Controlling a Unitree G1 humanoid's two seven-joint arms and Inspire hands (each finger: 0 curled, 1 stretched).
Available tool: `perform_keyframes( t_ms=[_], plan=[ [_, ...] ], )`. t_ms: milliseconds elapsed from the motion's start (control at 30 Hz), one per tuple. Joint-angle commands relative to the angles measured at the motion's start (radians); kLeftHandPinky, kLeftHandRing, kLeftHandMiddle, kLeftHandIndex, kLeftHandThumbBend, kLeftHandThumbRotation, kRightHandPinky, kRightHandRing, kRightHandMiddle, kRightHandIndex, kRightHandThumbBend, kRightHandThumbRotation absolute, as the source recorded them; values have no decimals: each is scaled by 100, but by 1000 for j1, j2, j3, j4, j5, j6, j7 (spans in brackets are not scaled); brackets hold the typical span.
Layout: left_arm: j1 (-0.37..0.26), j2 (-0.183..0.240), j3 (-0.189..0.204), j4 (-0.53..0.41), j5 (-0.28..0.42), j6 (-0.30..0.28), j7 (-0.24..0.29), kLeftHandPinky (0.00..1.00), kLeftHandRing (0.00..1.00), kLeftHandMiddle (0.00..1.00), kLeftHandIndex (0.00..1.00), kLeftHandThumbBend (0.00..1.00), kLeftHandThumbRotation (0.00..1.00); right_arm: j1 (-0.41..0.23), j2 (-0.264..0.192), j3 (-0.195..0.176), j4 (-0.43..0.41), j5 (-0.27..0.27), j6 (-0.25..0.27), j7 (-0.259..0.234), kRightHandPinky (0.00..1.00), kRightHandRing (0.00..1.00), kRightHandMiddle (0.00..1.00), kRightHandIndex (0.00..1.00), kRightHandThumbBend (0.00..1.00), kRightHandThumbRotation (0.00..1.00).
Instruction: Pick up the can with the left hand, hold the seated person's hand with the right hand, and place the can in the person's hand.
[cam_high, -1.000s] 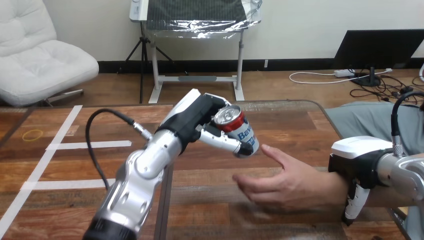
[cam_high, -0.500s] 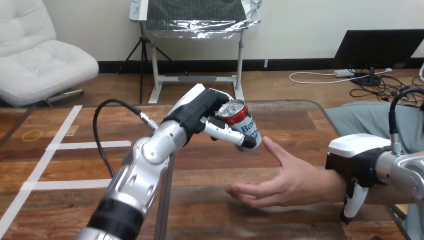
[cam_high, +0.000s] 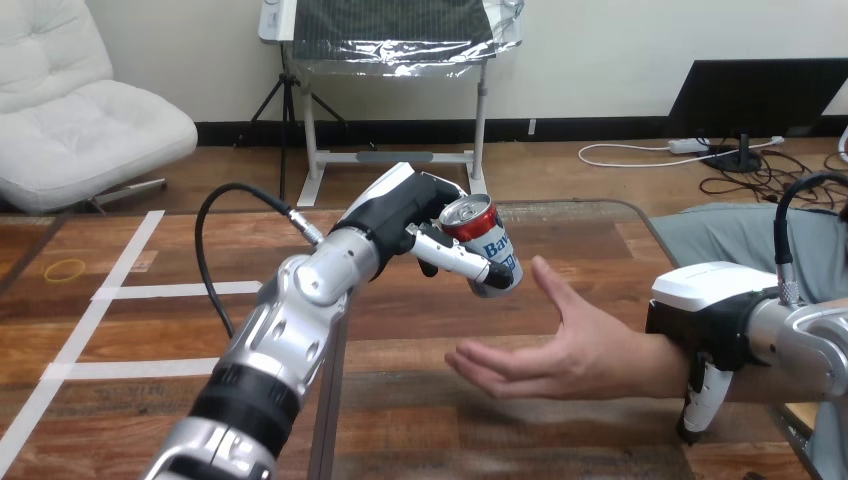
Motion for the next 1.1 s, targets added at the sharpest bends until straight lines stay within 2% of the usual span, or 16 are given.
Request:
perform_keyframes(
  t_ms=[0,733,833,933,1067],
  plan=[
    [-366,-71,36,137,-48,-33,4,32,39,46,50,66,0,-176,-41,-86,-91,-4,7,6,19,26,36,40,75,0],
    [-462,-117,12,254,-30,-46,-31,31,37,44,49,68,0,-177,-49,-100,-83,11,1,-10,18,26,35,37,76,0],
    [-467,-125,13,257,-33,-43,-38,31,37,44,49,67,0,-178,-48,-100,-81,11,4,-9,18,26,36,37,76,0],
    [-473,-138,33,262,-60,-21,-62,31,38,45,49,66,0,-176,-50,-101,-81,10,3,-11,19,27,36,37,76,0],
    [-481,-146,30,267,-60,-7,-80,32,38,45,49,65,0,-179,-52,-100,-73,10,-4,-15,19,27,37,38,76,0]
  ],
)
